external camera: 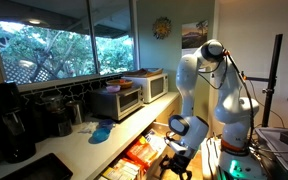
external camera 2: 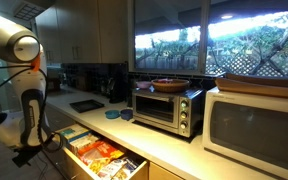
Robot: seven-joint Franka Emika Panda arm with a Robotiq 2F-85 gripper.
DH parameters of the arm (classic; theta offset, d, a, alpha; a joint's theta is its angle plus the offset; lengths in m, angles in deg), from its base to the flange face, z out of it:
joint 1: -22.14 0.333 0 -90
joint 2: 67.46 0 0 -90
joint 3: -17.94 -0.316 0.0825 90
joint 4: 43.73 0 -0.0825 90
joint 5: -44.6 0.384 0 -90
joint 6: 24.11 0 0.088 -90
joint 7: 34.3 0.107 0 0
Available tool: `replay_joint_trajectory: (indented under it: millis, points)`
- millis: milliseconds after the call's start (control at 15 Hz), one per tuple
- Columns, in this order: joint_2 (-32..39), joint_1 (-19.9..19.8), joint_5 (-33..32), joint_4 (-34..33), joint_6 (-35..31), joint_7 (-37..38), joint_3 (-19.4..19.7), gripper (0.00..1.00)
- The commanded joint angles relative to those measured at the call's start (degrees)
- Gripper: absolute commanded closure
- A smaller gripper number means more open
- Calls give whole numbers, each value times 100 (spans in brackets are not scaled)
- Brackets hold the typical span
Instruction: Open the drawer under the oven
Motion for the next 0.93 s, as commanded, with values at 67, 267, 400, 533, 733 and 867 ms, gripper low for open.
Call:
replay_joint_trajectory:
  millis: [67,267,400,533,733,867]
  points:
    - [29,-1482,-43,38,-808,410,-365,0]
    - [95,-2384,-42,5,-1353,429,-646,0]
    - [19,-2834,51,-32,-1757,409,-842,0]
    - [4,-3281,87,-83,-2081,403,-1137,0]
    - [-80,-3854,244,-181,-2518,430,-1684,0]
    - [-106,-4224,346,-272,-2738,440,-2060,0]
